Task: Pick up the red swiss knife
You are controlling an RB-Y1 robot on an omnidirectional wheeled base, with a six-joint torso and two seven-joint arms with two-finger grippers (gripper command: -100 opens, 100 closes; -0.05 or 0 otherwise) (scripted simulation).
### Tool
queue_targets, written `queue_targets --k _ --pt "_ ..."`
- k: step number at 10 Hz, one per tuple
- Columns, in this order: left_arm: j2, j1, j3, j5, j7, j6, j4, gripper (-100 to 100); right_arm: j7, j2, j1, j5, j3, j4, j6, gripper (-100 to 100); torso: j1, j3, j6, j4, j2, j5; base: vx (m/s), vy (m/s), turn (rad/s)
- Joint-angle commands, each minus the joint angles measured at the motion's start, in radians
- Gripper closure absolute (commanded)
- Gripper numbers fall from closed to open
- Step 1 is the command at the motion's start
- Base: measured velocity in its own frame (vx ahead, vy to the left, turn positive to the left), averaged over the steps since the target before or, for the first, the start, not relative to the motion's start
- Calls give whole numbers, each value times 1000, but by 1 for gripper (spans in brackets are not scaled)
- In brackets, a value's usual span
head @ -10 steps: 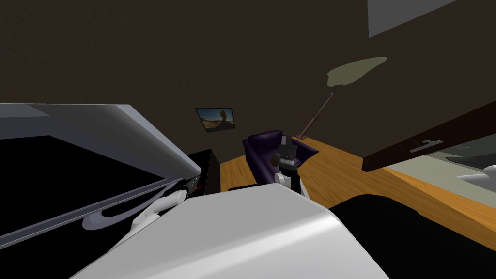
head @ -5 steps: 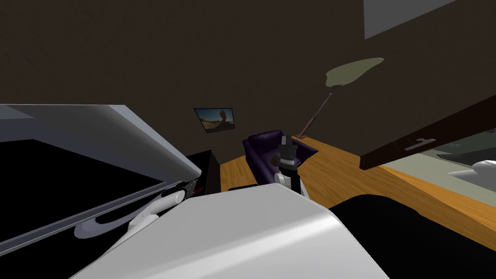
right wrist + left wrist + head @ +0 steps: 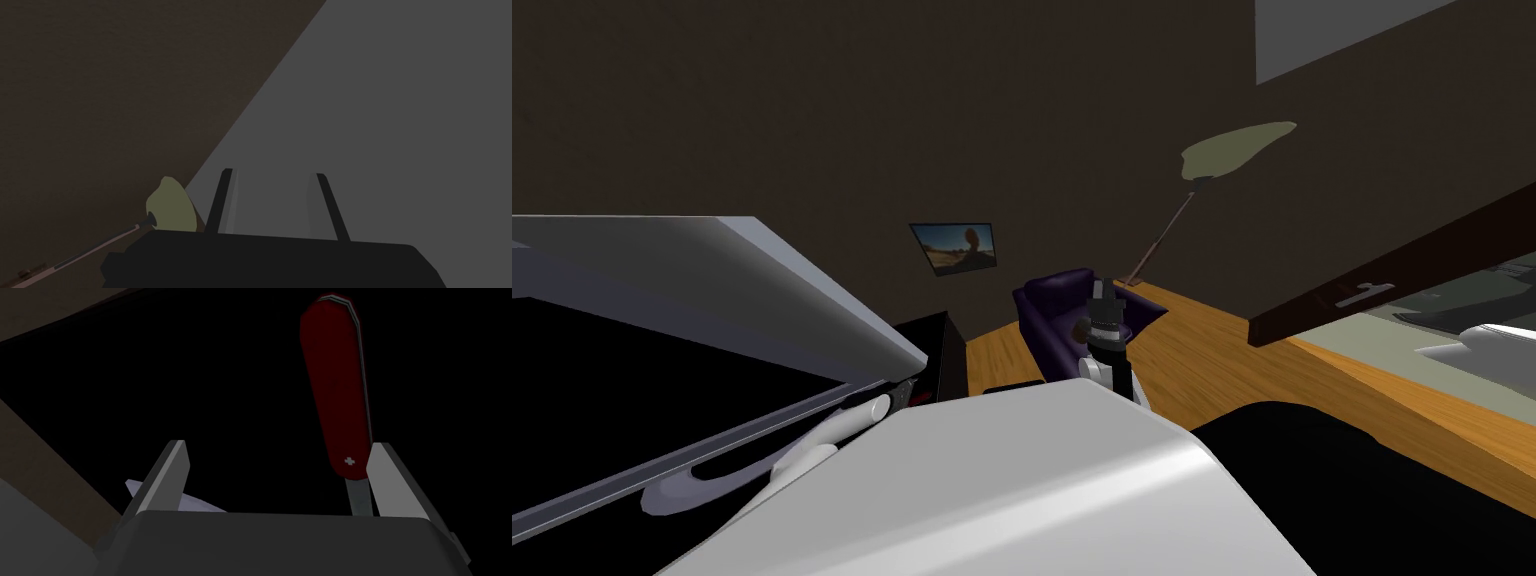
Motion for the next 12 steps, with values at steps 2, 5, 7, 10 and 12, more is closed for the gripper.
queue_targets --k 2,5,7,10,12 --pt "-2 -7 8 25 -1 42 39 -100 0 0 0 0 0 0 0 0 0 0 0 0 0 0 24 33 -40" --pt "-3 -16 18 56 -1 94 84 -100 0 0 0 0 0 0 0 0 0 0 0 0 0 0 29 39 -38" --pt "-4 -25 27 83 -1 140 125 -100 0 0 0 0 0 0 0 0 1 -1 0 0 -1 0 41 54 -56" --pt "-5 -34 38 111 0 190 171 -100 0 0 0 0 0 0 0 0 1 0 0 0 -1 0 28 44 -34" --pt "-7 -41 44 129 0 222 202 -100 0 0 0 0 0 0 0 0 1 0 0 0 0 0 13 20 -19"
